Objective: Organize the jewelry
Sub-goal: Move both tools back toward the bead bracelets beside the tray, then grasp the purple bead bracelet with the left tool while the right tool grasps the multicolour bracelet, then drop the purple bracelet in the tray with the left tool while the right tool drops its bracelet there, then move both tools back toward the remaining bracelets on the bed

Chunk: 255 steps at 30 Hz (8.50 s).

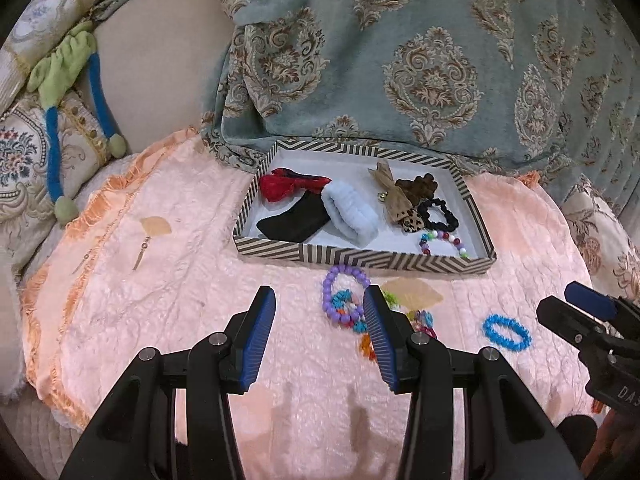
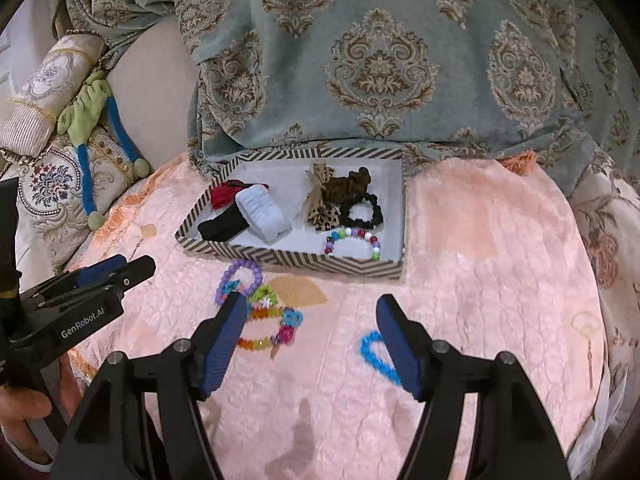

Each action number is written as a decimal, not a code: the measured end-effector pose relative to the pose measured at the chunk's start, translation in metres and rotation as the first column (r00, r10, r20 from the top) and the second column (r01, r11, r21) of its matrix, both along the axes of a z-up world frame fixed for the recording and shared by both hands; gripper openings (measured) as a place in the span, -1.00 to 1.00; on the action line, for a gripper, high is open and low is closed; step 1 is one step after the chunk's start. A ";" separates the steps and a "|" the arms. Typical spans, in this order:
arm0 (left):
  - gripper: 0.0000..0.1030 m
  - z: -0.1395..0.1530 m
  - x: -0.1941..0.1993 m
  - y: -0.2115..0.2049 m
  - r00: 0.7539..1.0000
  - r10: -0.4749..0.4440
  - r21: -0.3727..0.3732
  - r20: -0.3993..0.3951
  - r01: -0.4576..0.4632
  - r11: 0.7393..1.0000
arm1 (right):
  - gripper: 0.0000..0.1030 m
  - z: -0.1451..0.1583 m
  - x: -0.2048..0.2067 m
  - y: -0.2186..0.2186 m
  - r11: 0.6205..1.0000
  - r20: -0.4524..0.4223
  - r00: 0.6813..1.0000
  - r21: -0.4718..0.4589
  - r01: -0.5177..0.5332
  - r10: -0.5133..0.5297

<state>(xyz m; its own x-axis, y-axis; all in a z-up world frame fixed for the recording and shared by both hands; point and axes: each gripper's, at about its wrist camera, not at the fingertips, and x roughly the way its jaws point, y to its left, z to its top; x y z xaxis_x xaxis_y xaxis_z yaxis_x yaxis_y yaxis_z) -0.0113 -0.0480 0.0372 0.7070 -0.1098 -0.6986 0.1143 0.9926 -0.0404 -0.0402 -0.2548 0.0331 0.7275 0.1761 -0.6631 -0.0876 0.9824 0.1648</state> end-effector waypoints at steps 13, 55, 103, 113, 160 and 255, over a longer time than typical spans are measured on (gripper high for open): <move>-0.43 0.004 -0.019 -0.003 1.000 -0.003 0.001 0.014 0.003 1.000 | 0.37 0.004 -0.026 0.000 0.999 0.029 1.000 -0.046 0.011 -0.010; -0.43 -0.060 0.050 0.055 0.951 -0.009 -0.342 -0.309 -0.103 0.934 | 0.20 -0.054 -0.001 -0.039 0.996 -0.106 0.994 0.083 -0.013 0.022; -1.00 0.033 0.062 0.039 0.991 -0.097 -0.263 -0.094 0.070 0.962 | -0.91 0.021 0.003 0.004 0.982 0.083 0.981 0.052 -0.181 0.176; -1.00 0.042 0.069 0.032 0.994 -0.091 -0.198 -0.066 0.076 0.977 | -0.91 0.035 0.015 0.015 0.980 0.091 0.976 0.004 -0.199 0.198; -1.00 -0.007 0.291 0.000 0.988 -0.040 -0.148 -0.147 0.018 0.989 | -0.91 -0.011 0.250 0.058 0.963 -0.039 0.962 0.013 -0.268 0.269; -0.69 -0.018 0.032 0.021 0.990 -0.005 -0.162 -0.138 -0.018 0.987 | 0.35 -0.022 0.000 -0.031 0.997 -0.004 1.000 -0.077 0.029 -0.030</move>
